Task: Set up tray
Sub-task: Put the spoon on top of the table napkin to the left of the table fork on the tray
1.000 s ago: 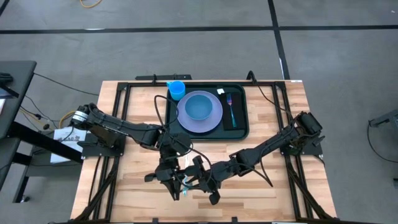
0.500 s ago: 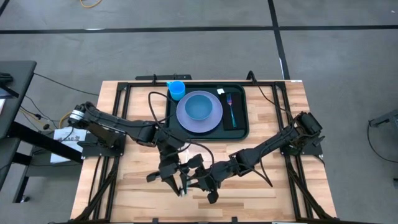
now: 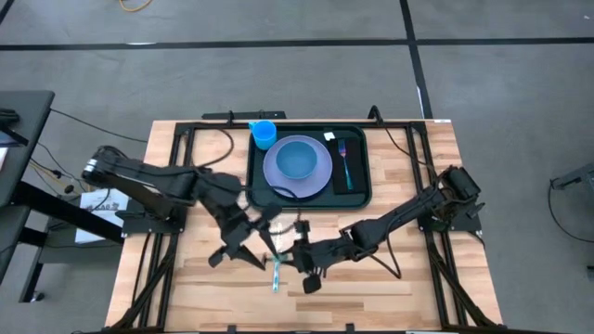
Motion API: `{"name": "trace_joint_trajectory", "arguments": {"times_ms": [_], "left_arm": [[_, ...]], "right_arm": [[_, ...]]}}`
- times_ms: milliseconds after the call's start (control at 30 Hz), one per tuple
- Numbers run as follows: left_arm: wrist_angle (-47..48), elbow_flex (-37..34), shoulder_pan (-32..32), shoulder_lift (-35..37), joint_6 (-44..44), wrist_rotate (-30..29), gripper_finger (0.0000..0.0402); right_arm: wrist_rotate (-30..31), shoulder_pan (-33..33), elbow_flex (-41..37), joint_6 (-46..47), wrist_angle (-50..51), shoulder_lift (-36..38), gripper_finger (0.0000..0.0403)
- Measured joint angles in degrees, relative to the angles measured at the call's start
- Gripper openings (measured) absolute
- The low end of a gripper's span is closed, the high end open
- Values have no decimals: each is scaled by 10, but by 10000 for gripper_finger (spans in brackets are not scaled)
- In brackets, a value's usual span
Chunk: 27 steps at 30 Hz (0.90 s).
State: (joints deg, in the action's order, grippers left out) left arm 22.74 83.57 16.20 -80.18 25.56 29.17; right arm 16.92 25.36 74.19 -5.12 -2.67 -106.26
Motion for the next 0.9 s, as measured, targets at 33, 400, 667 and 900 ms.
{"name": "trace_joint_trajectory", "arguments": {"times_ms": [33, 400, 667, 900], "left_arm": [[7, 0, 1, 9, -6, -21, 166], [95, 0, 1, 91, -123, -336, 167], [179, 0, 1, 103, -216, -556, 167], [241, -1, 2, 103, -252, -619, 167]], "right_arm": [[8, -2, 0, 17, 9, 2, 65], [29, -66, 0, 207, 194, 81, 65], [29, -156, 0, 316, 369, 172, 65], [16, -262, -21, 357, 480, 235, 65]]}}
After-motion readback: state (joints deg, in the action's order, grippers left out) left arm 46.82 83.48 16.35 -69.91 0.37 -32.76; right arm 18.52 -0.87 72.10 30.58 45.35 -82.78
